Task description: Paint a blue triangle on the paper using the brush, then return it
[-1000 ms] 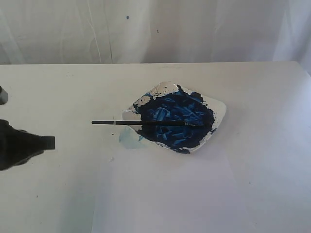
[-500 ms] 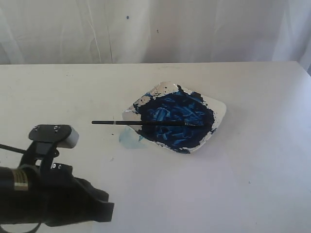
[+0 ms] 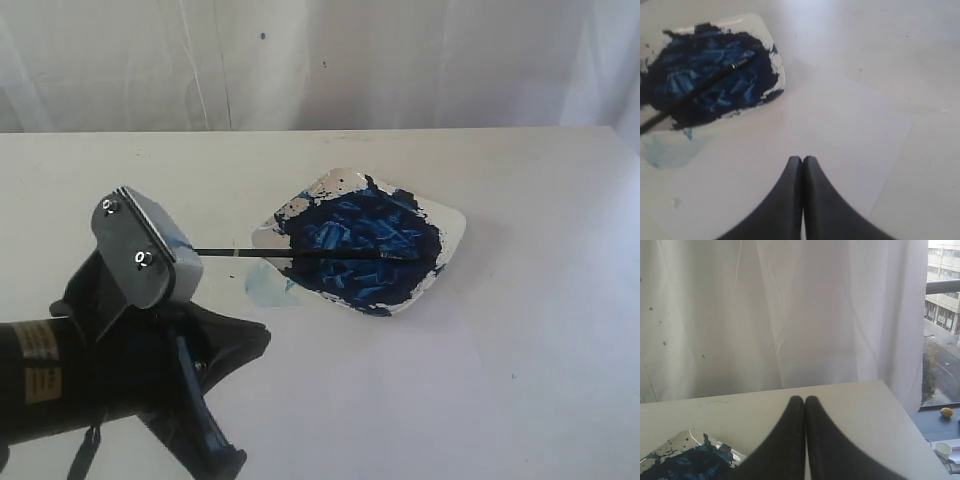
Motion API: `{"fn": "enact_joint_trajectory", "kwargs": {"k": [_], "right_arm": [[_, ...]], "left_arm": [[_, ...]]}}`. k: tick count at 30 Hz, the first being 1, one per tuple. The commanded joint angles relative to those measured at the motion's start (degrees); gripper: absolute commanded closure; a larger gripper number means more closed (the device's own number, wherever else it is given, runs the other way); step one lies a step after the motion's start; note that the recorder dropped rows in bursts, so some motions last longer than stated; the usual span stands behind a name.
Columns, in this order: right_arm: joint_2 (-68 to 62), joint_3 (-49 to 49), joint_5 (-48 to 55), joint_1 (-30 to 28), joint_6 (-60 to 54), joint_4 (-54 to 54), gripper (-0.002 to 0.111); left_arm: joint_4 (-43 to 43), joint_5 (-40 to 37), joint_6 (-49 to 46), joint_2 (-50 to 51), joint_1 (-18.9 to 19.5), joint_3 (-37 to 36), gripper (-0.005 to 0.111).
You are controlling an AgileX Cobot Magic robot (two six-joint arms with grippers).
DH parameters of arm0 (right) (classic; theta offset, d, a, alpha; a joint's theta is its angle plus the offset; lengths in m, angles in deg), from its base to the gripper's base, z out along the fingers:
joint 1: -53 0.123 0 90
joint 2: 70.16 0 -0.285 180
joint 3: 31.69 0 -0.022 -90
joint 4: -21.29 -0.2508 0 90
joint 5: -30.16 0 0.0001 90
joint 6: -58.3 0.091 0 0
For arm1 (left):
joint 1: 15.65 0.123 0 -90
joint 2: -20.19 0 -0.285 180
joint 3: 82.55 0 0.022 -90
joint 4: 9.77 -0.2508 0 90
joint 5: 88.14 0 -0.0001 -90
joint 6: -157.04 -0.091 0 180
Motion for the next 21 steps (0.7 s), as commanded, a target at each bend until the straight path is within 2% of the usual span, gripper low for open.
{"fn": "enact_joint_trajectory", "kwargs": {"k": [1, 5, 10, 21], "right_arm": [[-0.15, -0.34, 0.21, -0.55, 0.27, 0.16, 0.108], [-0.15, -0.34, 0.43, -0.55, 0.27, 0.16, 0.108], [-0.15, -0.34, 0.56, -0.55, 0.27, 0.16, 0.108], [-0.15, -0.34, 0.56, -0.55, 0.27, 0.16, 0.108]], "left_arm": [[4.9, -1.34, 10.69, 2.33, 0.19, -0.51, 0.107], [4.79, 3.49, 12.14, 4.5, 0.19, -3.13, 0.107], [4.49, 4.24, -4.06, 7.59, 0.19, -5.31, 0.107], [5.91, 4.99, -3.89, 13.49, 0.19, -7.39, 0.107]]}}
